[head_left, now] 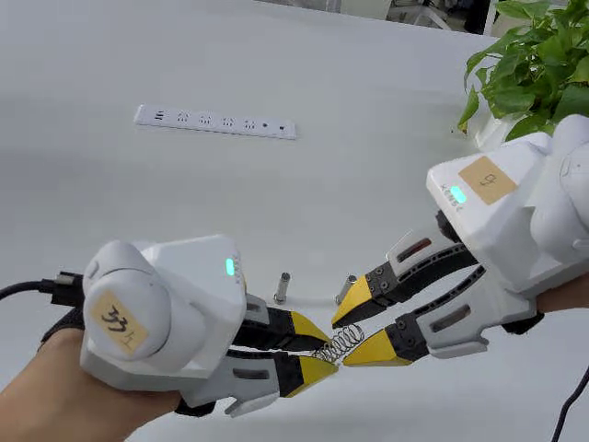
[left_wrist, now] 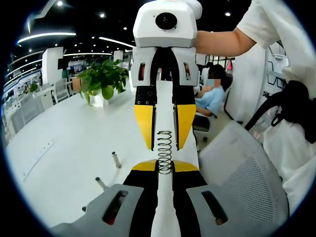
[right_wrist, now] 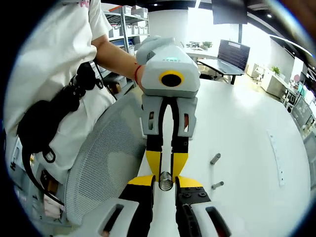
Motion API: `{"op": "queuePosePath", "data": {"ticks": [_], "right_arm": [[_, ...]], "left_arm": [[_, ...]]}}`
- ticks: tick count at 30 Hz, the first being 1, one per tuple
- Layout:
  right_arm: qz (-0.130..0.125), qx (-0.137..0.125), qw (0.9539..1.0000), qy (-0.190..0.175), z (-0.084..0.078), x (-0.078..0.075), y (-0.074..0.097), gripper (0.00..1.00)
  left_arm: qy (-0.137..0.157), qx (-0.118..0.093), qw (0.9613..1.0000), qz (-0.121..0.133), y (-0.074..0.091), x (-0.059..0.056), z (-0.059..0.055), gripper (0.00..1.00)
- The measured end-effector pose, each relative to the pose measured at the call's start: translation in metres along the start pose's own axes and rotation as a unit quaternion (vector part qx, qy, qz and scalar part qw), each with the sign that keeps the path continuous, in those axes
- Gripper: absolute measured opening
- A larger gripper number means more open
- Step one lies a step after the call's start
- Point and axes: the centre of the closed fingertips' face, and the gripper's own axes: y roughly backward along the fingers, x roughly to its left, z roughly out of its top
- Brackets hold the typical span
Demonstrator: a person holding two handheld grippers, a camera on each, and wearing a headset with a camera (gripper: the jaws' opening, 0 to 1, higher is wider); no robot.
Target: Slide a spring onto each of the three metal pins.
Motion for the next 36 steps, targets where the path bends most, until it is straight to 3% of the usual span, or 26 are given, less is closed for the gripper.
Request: {"op": "queuePosePath", "data": {"ticks": [7,36], "right_arm": [[0.008,0.017,0.9998,0.009,-0.0052,0.0004,-0.0027,0.10],[0.014,0.031,0.9994,0.012,-0.0049,-0.0007,-0.0058,0.06]], "left_arm": [[0.002,-0.003,1.0000,0.000,0.0002,0.0000,0.0000,0.06],[0.006,-0.006,1.0000,0.000,0.0012,0.0008,-0.0025,0.06]]}}
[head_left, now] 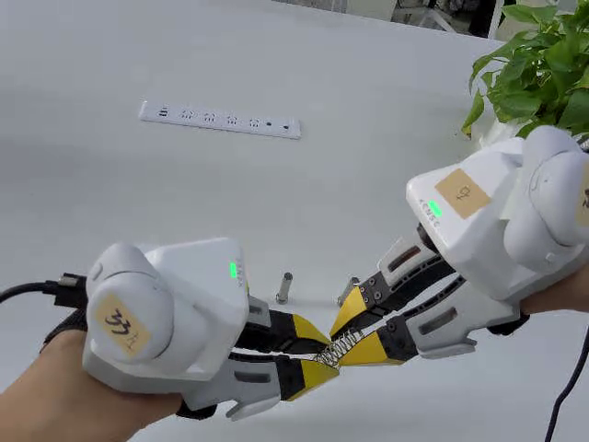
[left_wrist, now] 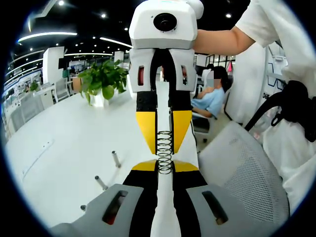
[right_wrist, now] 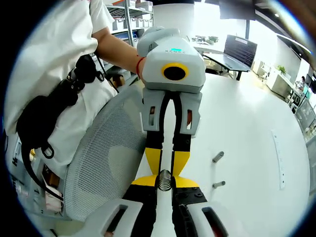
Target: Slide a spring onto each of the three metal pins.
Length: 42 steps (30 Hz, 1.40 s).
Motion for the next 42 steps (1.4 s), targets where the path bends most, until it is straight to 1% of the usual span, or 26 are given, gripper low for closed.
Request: {"op": "queuePosePath", "data": {"ticks": [11,17,22,26,32,35,42], "right_arm": [[0.000,0.001,1.0000,-0.005,0.002,-0.001,-0.001,0.06],[-0.003,0.002,1.0000,-0.006,0.003,-0.002,0.001,0.06],[-0.009,0.003,0.9999,-0.007,0.006,-0.006,0.005,0.06],[-0.016,0.002,0.9998,-0.010,0.009,-0.011,0.009,0.06],[-0.028,0.004,0.9995,-0.013,0.013,-0.020,0.014,0.06],[-0.036,0.007,0.9992,-0.014,0.015,-0.027,0.016,0.06],[-0.053,0.017,0.9983,-0.020,0.014,-0.046,0.016,0.06]], "left_arm": [[0.005,-0.004,1.0000,0.001,0.002,0.000,-0.002,0.07],[0.011,-0.008,0.9998,0.012,0.006,0.003,-0.004,0.12],[0.018,-0.010,0.9995,0.025,0.013,0.007,-0.008,0.18],[0.025,-0.015,0.9988,0.039,0.021,0.011,-0.013,0.20],[0.039,-0.019,0.9970,0.064,0.036,0.019,-0.023,0.27],[0.049,-0.028,0.9953,0.079,0.046,0.025,-0.027,0.32],[0.061,-0.031,0.9920,0.106,0.068,0.037,-0.041,0.40]]}}
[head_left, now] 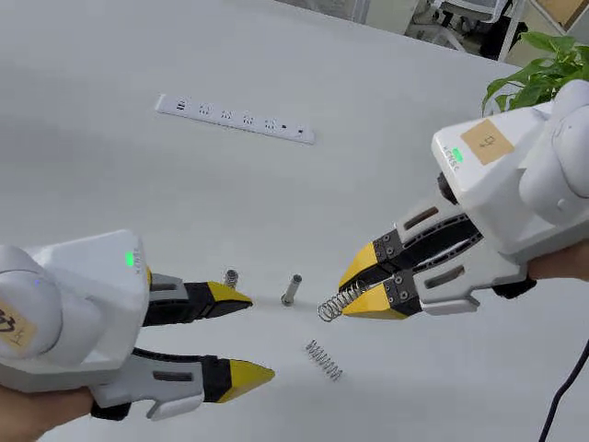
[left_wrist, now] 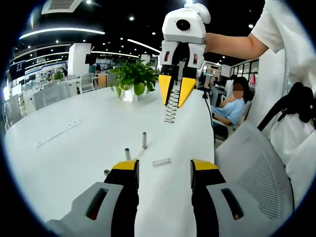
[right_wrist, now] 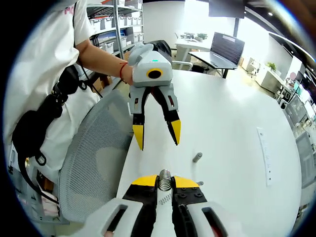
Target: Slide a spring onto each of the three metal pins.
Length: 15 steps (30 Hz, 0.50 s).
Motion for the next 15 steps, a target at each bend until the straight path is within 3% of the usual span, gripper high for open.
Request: {"op": "queuePosePath", "data": {"ticks": [9,15], "right_arm": [[-0.025,0.008,0.9996,-0.011,0.007,-0.019,-0.003,0.06],[-0.035,0.014,0.9992,-0.014,0.008,-0.030,-0.005,0.06]], "left_arm": [[0.012,0.000,0.9994,0.031,0.026,0.021,-0.014,0.51],[0.023,-0.004,0.9989,0.041,0.034,0.029,-0.020,0.61]]}}
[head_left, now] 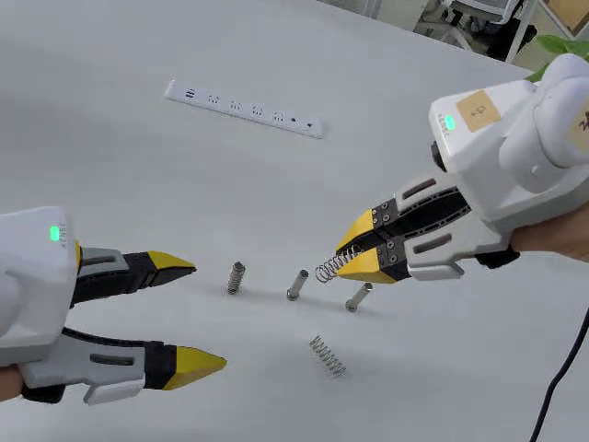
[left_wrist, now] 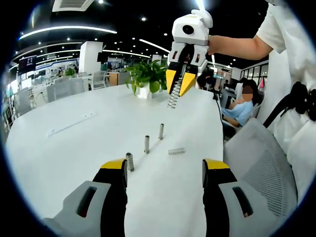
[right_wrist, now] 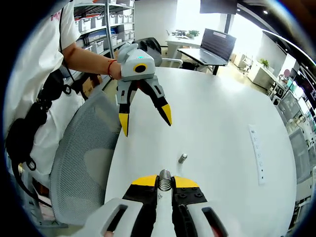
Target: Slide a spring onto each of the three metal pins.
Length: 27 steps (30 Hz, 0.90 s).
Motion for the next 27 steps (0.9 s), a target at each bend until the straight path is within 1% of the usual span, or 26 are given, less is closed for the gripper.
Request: {"op": "queuePosePath", "data": {"ticks": [4,5,6,7,8,10,11,13,15,16,19,22,24,26,27], "right_arm": [[-0.004,0.009,0.9999,-0.001,0.000,-0.006,-0.004,0.06],[-0.006,0.012,0.9999,-0.003,0.000,-0.008,-0.005,0.06],[-0.009,0.017,0.9998,-0.004,-0.001,-0.012,-0.006,0.06],[-0.010,0.019,0.9998,-0.004,-0.002,-0.013,-0.008,0.06],[-0.011,0.023,0.9997,-0.005,-0.003,-0.016,-0.009,0.06],[-0.012,0.029,0.9995,-0.007,-0.005,-0.020,-0.012,0.06],[-0.013,0.037,0.9992,-0.004,-0.010,-0.027,-0.015,0.06],[-0.013,0.040,0.9991,-0.007,-0.012,-0.031,-0.019,0.06],[-0.010,0.047,0.9988,-0.008,-0.016,-0.036,-0.024,0.06],[-0.013,0.057,0.9983,-0.004,-0.020,-0.040,-0.026,0.06],[-0.010,0.065,0.9978,-0.009,-0.023,-0.042,-0.034,0.06],[-0.011,0.084,0.9964,-0.003,-0.031,-0.046,-0.040,0.06],[-0.010,0.090,0.9959,-0.002,-0.033,-0.047,-0.045,0.06],[-0.007,0.096,0.9954,-0.001,-0.040,-0.050,-0.049,0.06],[-0.008,0.098,0.9952,0.000,-0.040,-0.050,-0.050,0.06]], "left_arm": [[0.001,0.001,1.0000,0.003,0.002,0.002,-0.004,0.69],[-0.001,0.000,1.0000,0.003,0.003,0.002,-0.005,0.70],[-0.005,-0.006,1.0000,0.004,0.004,0.003,-0.005,0.71],[-0.003,-0.009,1.0000,0.004,0.004,0.004,-0.005,0.72],[0.001,-0.009,0.9999,0.004,0.004,0.004,-0.005,0.73],[-0.001,-0.011,0.9999,0.005,0.004,0.006,-0.006,0.75],[-0.003,-0.014,0.9999,0.005,0.003,0.006,-0.006,0.77],[-0.002,-0.013,0.9999,0.004,0.003,0.007,-0.008,0.80],[-0.008,-0.014,0.9999,0.003,0.003,0.009,-0.009,0.82],[-0.006,-0.013,0.9999,0.003,0.003,0.009,-0.011,0.83],[-0.005,-0.018,0.9998,0.004,0.003,0.012,-0.011,0.87],[0.001,-0.020,0.9998,0.004,0.004,0.014,-0.012,0.87],[0.004,-0.021,0.9998,0.006,0.004,0.016,-0.013,0.88],[0.007,-0.023,0.9997,0.007,0.005,0.016,-0.013,0.88],[0.008,-0.024,0.9997,0.007,0.005,0.017,-0.013,0.89]]}}
